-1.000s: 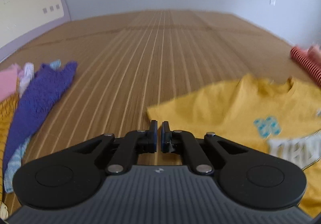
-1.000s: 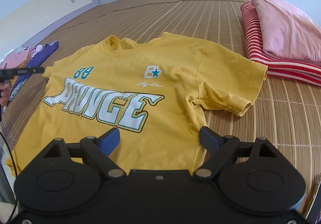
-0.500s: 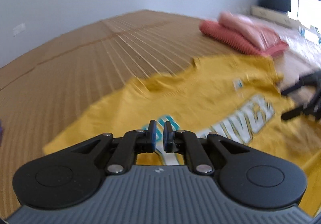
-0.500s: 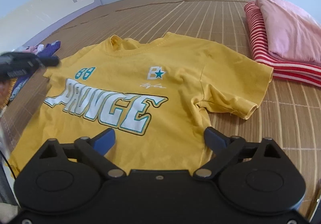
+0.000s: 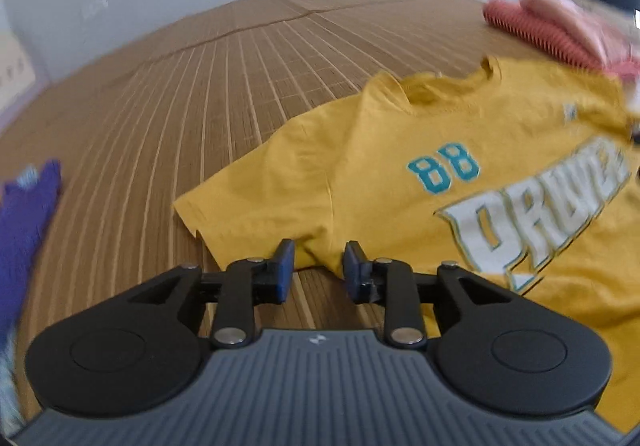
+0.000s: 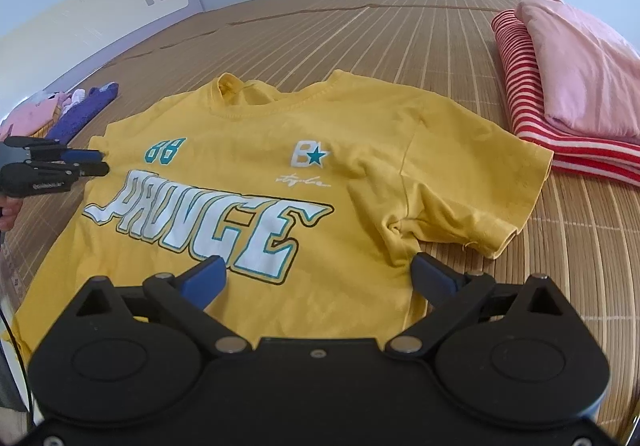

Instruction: Fold clothes

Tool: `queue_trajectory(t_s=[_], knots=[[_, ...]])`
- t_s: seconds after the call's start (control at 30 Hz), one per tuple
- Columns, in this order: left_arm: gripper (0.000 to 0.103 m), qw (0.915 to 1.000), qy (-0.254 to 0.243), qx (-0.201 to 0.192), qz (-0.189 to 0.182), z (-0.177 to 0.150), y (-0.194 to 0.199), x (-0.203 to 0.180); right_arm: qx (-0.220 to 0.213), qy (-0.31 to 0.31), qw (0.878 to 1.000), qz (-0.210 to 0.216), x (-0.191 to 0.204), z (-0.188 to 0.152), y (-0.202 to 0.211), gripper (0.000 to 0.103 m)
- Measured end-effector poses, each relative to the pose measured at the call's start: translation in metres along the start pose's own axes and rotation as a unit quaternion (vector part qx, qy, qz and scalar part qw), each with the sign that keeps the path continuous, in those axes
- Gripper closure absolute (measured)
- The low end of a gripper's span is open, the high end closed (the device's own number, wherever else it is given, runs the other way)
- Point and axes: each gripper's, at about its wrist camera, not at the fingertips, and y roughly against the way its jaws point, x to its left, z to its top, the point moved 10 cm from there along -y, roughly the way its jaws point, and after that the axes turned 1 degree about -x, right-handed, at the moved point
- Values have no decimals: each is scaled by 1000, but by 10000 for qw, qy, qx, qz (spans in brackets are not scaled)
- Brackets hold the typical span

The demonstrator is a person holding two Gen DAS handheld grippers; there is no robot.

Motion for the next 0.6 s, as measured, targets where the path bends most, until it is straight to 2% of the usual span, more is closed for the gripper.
queue_trajectory(t_s=[0.07, 0.1, 0.13, 0.23, 0.33, 0.37, 0.4, 0.5, 0.6], knots=[[71, 9999, -46, -124, 55, 7, 7, 0, -19, 65, 10000, -42, 2, 1, 1, 4], [71, 9997, -139, -194, 107, 12, 10, 0, -39, 60, 10000, -23, 2, 2, 4, 7], [71, 9993, -217, -264, 126, 18, 13, -2, -134, 41, 9999, -48, 0, 6, 9, 11], [71, 9984, -247, -499, -20, 47, 16, -5, -538, -53, 9985, -131, -12, 25, 33, 11], [58, 9973, -329, -644, -109, 70, 4, -6, -886, -41, 9959, -185, -27, 45, 52, 11], [58, 9970, -488, -594, -130, 73, -6, -8, -965, -44, 9953, -78, -28, 51, 52, 12], [58, 9968, -596, -525, -114, 74, -18, -8, -988, -97, 9948, 215, -25, 55, 49, 16], [58, 9983, -406, -420, -82, 68, -47, 0, -585, -305, 9873, 1444, 9, 47, 25, 17], [57, 9993, -311, -174, -85, 52, -63, 8, -111, 350, 9901, 1353, 48, 31, -8, 17]])
